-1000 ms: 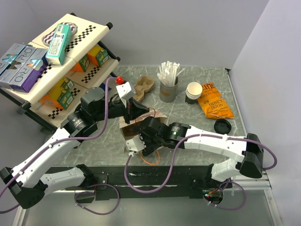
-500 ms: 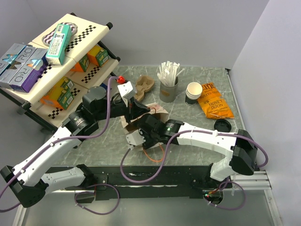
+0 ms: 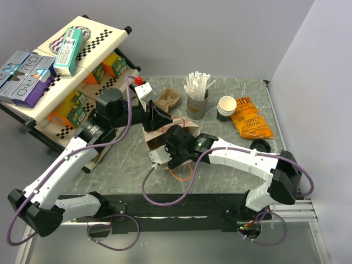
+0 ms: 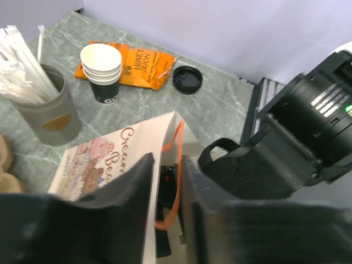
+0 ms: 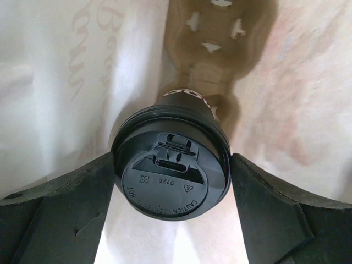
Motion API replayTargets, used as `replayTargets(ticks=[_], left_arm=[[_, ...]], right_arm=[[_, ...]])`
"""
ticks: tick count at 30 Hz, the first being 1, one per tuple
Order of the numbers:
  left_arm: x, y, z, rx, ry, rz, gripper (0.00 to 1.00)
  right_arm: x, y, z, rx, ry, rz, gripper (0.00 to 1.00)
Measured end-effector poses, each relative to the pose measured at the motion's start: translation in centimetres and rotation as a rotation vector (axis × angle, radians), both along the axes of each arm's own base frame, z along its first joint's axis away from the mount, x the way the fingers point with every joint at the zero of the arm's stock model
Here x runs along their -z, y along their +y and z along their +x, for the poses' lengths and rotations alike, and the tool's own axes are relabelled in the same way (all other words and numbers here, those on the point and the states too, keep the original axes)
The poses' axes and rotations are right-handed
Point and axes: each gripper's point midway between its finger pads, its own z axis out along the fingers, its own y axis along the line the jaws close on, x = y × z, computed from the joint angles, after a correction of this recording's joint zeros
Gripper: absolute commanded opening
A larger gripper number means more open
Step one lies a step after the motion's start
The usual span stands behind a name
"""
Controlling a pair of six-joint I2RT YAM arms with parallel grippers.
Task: Pack the takeout coffee
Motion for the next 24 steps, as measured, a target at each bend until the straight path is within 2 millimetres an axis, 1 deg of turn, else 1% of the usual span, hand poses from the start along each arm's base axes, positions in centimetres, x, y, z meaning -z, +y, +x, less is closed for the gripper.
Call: replayTargets(ticks=[1, 2, 5, 7, 12, 16, 19, 22, 24], left_arm=[[0.0, 0.0, 0.2, 0.000, 0.003, 0.001, 0.50], [0.0, 0.0, 0.5, -0.001, 0.005, 0.006, 0.60], [0.4, 0.3, 1.1, -0.024, 0.003, 0.028, 0.68], [0.7, 0.7, 1.4, -0.048, -0.007, 0.052, 0.70], [1.9, 2.1, 1.3, -0.078, -0.048, 0.135, 0.70], [2.9, 2.9, 0.9, -0.075, -0.039, 0.201, 0.65], [3.6, 3.1, 1.1, -0.068, -0.032, 0.250, 0.61], [4.9, 3.2, 1.3, -0.060, -0.014, 0.295, 0.56], [5.9, 3.3, 1.4, -0.054, 0.008, 0.325, 0.55]], right_arm=[[-0.3, 0.1, 0.1, -0.001, 0.003, 0.008, 0.00], [-0.4, 0.2, 0.1, -0.002, 0.004, 0.014, 0.00], [-0.6, 0.3, 0.2, -0.010, 0.007, 0.021, 0.00], [-0.6, 0.3, 0.2, -0.016, 0.011, 0.020, 0.00], [-0.5, 0.2, 0.5, -0.017, 0.019, 0.024, 0.00], [-0.5, -0.1, 0.8, -0.012, 0.019, 0.023, 0.00], [-0.4, -0.1, 0.9, -0.014, 0.023, 0.023, 0.00], [-0.2, 0.0, 0.9, -0.019, 0.029, 0.020, 0.00], [-0.1, 0.0, 1.0, -0.020, 0.030, 0.019, 0.00]])
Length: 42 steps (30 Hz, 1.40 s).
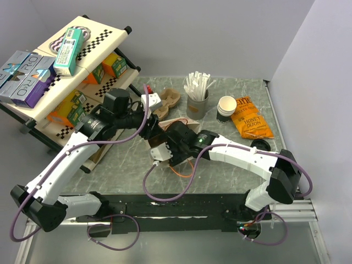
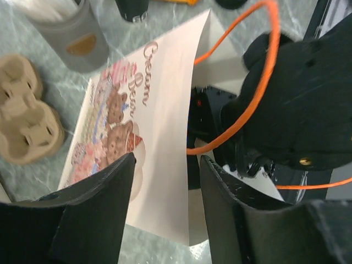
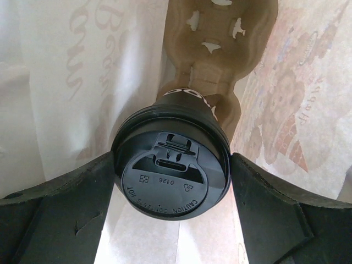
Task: Pack the takeout coffee
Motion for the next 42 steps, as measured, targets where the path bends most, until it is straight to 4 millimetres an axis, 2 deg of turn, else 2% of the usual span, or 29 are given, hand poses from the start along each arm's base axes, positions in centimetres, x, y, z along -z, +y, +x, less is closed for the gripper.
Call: replayTargets(ticks=[11, 16, 24, 28, 42], left_arm=[[2.2, 0.5, 0.1, -0.001, 0.038, 0.078, 0.53], [3.6, 0.4, 0.4, 0.010, 0.065, 0.113, 0.47], [3.5, -0.4, 0.4, 0.050, 0.070, 0.114, 0.14], [3.2, -0.2, 1.0, 0.041, 0.054, 0.127, 0.01], [3.6, 0.2, 2.6, 0.031, 0.100, 0.161, 0.01]], right_arm=[[-0.1, -0.2, 0.3, 0.005, 0.000, 0.003, 0.00], [0.0, -0.3, 0.3, 0.006, 0.005, 0.000, 0.00], [0.2, -0.9, 0.7, 0.022, 0.011, -0.008, 0.00], [0.1, -1.0, 1.1, 0.025, 0.012, 0.000, 0.00], [-0.5, -1.1, 2.7, -0.024, -0.034, 0.004, 0.00]])
